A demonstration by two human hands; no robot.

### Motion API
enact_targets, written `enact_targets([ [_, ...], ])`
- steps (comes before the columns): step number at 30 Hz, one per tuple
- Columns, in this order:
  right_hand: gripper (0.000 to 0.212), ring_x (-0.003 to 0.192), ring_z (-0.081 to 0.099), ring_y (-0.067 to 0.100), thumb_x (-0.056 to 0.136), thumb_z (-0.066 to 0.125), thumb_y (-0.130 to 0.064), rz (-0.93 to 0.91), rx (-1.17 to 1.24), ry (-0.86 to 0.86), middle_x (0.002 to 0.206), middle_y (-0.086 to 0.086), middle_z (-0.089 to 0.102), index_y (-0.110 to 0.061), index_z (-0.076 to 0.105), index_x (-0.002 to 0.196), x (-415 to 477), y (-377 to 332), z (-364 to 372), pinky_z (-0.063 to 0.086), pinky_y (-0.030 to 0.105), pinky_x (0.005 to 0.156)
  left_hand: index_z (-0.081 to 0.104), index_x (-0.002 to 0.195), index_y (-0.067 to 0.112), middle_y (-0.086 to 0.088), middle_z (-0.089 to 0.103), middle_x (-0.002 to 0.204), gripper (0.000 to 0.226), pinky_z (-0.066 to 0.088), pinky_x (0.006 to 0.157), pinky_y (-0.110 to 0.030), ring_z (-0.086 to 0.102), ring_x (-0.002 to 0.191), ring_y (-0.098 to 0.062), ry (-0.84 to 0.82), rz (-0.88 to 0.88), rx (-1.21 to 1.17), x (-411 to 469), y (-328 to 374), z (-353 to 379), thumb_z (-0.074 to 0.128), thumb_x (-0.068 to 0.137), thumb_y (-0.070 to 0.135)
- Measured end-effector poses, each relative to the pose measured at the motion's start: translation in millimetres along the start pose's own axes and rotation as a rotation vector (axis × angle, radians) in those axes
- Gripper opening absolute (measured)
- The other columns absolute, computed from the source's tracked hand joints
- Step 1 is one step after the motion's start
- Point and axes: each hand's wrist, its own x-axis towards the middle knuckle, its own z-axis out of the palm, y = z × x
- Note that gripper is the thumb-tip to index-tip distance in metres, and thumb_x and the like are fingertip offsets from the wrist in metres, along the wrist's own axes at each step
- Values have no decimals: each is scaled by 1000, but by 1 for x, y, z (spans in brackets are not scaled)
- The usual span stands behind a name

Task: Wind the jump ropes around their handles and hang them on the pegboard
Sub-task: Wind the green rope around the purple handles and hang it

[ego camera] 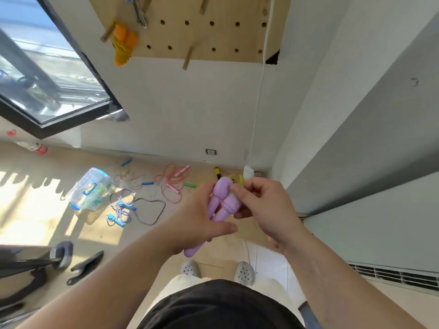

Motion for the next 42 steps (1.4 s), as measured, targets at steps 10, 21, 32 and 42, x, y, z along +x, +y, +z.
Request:
enact_targets([
  [10, 60, 96, 66, 14, 90, 47, -70, -175, -331, -354, 102, -5, 70, -20, 65, 118, -6, -1, -59, 54, 34, 85, 50, 102, 45, 26, 55, 75, 56, 55, 91, -42, 57, 67, -4, -106, 298, 408, 3, 38, -2, 68, 70, 4],
  [21, 42, 56, 38, 9, 101, 38, -47, -296, -177, -183, 58, -14, 41, -31, 57, 68, -25, -42, -54, 50, 57, 61, 57, 103, 29, 8, 64, 83, 21, 55, 70, -41, 63, 80, -20, 232, 407, 333, 28, 33, 23, 60, 85, 39],
  [32, 41, 63, 45, 3, 108, 39, -32, -349, -495, -158, 63, -19, 49, -31, 45, 67, -27, -11, -48, 36, 22, 61, 56, 53, 8, -8, 47, 56, 38, 42, 59, -33, 47, 47, -20, 263, -12, -1172, 20, 84, 43, 40, 87, 7],
  [42, 29, 62, 48, 3, 100, 30, -52, -483, -770, -181, 60, -16, 48, -39, 45, 79, -45, -11, -39, 30, 19, 56, 57, 83, 15, -1, 46, 66, 19, 41, 48, -24, 42, 52, -12, 259, 38, -1080, 14, 80, 50, 75, 81, 21],
])
